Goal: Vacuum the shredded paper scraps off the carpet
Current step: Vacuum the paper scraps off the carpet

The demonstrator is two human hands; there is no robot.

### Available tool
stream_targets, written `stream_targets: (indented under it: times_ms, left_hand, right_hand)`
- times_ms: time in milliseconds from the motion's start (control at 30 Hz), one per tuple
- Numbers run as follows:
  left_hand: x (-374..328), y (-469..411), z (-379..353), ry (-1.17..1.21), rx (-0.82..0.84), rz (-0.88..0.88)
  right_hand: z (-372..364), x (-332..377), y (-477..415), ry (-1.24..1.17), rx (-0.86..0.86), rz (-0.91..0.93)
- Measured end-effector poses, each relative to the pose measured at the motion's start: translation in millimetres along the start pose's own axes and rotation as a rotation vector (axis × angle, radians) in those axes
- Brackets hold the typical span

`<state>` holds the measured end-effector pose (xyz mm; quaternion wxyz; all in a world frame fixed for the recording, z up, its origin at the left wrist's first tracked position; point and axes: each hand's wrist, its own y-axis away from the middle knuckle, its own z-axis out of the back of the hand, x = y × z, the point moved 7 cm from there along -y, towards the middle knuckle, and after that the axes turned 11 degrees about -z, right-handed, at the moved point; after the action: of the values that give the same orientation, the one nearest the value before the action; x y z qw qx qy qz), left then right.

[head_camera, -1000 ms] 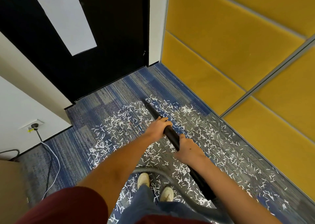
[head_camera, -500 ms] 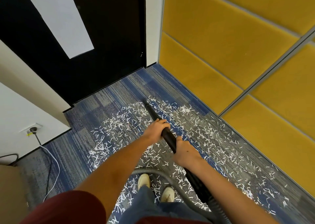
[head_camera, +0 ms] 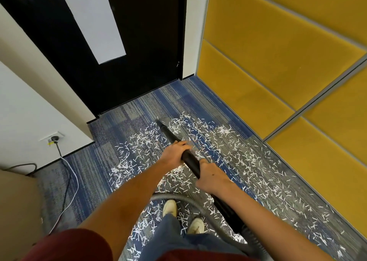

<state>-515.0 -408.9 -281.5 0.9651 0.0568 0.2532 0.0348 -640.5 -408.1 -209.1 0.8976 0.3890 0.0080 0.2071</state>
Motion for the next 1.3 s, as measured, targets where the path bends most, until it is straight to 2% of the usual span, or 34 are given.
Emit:
stream_targets:
  times_ms: [367,900,1300]
  left_hand:
    - [12,29,-10,0.061,-0.074,0.137]
    - [-20,-15,-18,0.107,-0.045,-0.008]
    - [-8,-15,-8,0.165,-0.121,0.024]
  right_hand:
    - [-11,9,12,0.06,0.015,0.068]
    - [2,-24,3,-0.033,-0.033,-0.056]
    - [13,-11,1,0.04,-0.028,-0.042]
